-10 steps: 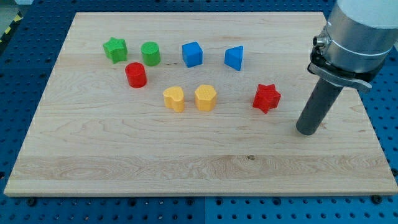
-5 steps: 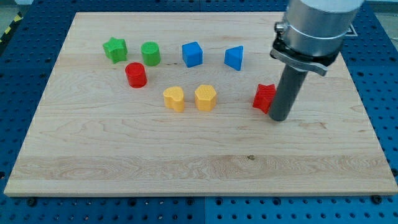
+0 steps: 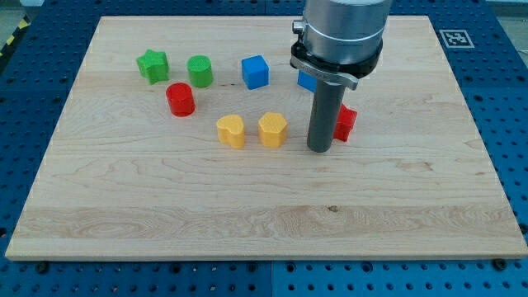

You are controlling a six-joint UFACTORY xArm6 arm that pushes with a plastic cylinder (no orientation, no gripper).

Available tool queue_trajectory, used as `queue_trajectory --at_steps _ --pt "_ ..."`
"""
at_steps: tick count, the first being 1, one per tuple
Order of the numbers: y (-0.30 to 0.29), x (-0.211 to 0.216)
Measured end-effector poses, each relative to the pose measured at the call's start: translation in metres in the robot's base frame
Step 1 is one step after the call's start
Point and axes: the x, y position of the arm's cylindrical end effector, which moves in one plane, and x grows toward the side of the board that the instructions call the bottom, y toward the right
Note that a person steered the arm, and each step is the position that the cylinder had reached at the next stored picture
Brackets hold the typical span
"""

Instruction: Push the red star slightly up

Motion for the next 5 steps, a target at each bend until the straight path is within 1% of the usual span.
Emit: queue_trajectory --at_steps 3,5 --pt "0.031 0.0" --pt "0.031 -0.01"
